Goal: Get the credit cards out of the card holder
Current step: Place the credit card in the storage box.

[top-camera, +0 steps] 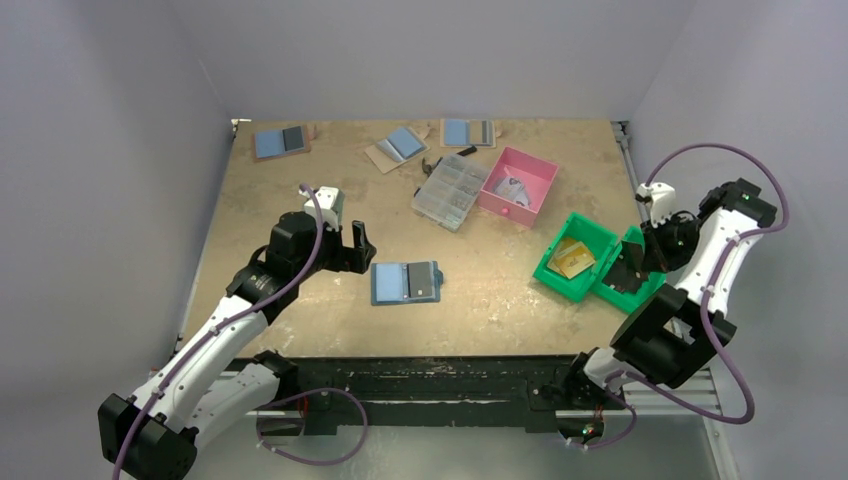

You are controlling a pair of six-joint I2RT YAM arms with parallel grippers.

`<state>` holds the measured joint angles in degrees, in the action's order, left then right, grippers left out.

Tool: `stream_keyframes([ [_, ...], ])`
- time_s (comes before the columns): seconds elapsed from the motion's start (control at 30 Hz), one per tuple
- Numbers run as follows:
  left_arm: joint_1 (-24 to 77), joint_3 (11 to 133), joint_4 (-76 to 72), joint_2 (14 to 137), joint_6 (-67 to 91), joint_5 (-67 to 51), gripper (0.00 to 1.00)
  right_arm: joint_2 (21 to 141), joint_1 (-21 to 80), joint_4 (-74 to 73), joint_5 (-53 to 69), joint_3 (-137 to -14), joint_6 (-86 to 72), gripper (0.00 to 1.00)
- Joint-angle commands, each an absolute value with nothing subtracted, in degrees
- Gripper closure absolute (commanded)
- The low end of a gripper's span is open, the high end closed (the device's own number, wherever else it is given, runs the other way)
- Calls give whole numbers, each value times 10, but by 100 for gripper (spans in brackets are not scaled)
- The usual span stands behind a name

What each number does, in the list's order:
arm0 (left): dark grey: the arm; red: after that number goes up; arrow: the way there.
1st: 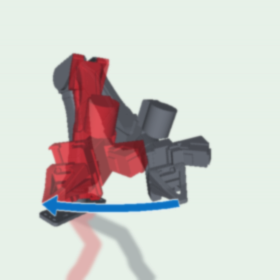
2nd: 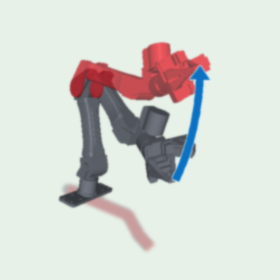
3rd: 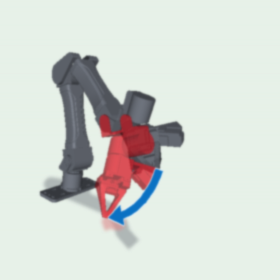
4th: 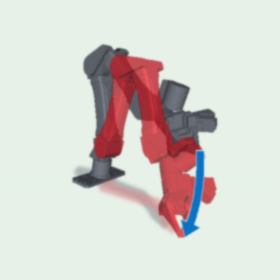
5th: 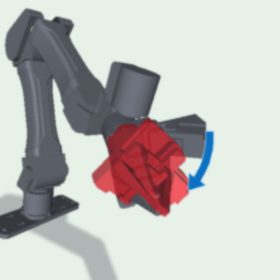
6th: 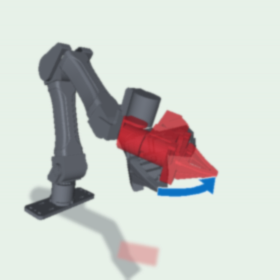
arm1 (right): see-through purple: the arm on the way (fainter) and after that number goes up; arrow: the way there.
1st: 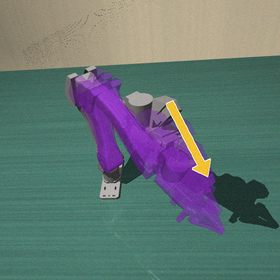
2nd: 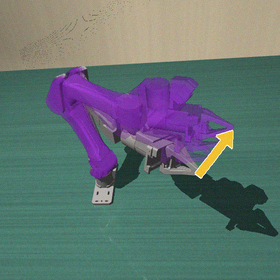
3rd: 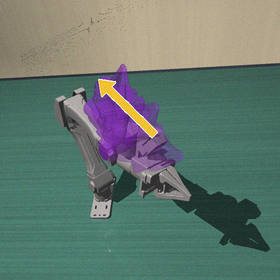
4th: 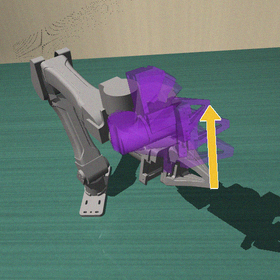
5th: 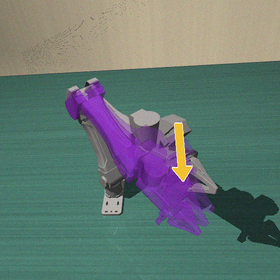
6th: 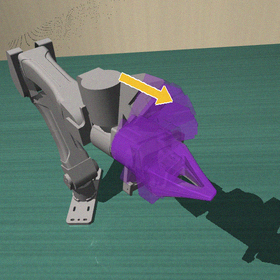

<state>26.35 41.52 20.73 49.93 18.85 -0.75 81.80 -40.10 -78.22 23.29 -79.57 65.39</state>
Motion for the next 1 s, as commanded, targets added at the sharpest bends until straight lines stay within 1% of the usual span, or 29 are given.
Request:
stream_keyframes([
  [0.0,259,426,201,498,181,-2,1,833,-412,-766,211,-792,662,100],
  [0.97,256,426,200,506,181,-2,1,933,-418,-697,174,-763,616,99],
])
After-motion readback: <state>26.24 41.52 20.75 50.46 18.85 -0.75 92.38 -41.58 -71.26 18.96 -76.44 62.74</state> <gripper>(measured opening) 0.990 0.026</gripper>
